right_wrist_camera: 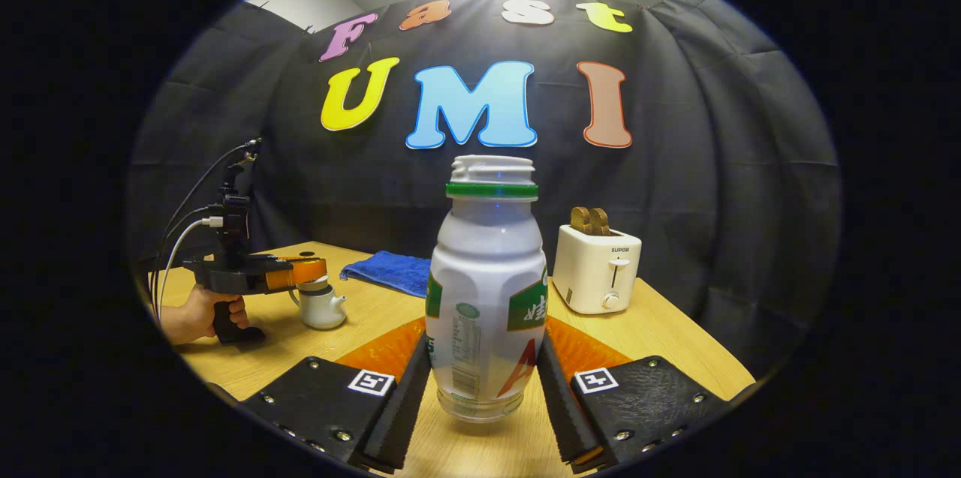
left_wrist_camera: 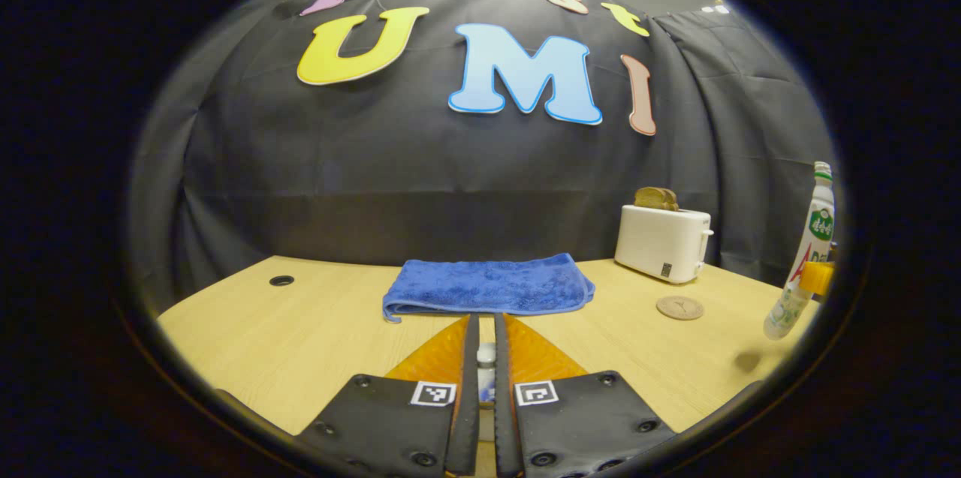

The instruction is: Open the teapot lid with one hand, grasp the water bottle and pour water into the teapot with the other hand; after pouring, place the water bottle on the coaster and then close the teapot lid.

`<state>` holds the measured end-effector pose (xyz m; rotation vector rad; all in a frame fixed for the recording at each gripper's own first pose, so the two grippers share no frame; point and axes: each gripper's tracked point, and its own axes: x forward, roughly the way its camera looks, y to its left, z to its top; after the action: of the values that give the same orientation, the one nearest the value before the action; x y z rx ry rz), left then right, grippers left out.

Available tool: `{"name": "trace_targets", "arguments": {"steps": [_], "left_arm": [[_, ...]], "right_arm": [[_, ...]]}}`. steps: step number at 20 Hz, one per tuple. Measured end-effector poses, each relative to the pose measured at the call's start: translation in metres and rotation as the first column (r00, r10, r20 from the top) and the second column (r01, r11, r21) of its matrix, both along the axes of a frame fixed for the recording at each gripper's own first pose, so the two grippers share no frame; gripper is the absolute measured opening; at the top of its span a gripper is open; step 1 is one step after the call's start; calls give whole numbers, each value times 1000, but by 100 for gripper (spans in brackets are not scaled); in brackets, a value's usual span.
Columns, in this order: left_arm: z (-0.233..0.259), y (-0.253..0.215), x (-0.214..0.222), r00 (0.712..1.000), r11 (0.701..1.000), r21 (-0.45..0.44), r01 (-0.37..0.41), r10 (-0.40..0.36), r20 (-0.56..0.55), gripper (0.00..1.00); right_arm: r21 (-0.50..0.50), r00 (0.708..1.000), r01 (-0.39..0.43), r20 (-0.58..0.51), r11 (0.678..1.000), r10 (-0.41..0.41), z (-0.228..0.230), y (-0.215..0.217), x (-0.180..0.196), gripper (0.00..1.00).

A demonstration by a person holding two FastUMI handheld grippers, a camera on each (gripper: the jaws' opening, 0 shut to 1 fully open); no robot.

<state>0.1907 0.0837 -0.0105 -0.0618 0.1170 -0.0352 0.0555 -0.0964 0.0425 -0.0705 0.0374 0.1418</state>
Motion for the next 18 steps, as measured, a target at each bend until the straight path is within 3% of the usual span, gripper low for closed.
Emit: {"name": "trace_targets", "arguments": {"steps": [9, 10, 11, 16, 18], "left_arm": [[-14, -6, 5, 999, 1000, 5, 5, -5, -34, 19], [-14, -7, 3, 999, 1000, 7, 3, -3, -34, 14], [-14, -7, 3, 999, 1000, 7, 1, -1, -36, 19], [-17, -11, 1, 999, 998, 65, -5, 7, -38, 15], [-17, -14, 2, 999, 999, 52, 17, -15, -40, 25]], "right_arm": [[-8, 1000, 2, 2, 1000, -2, 1, -1, -1, 72], [-6, 1000, 2, -2, 1000, -2, -1, -1, -1, 72], [-4, 1000, 2, -7, 1000, -2, -2, 0, -1, 72], [6, 1000, -1, -19, 1000, 2, -3, 3, 0, 72], [-4, 1000, 4, -13, 1000, -4, 0, 3, 1, 72]]}}
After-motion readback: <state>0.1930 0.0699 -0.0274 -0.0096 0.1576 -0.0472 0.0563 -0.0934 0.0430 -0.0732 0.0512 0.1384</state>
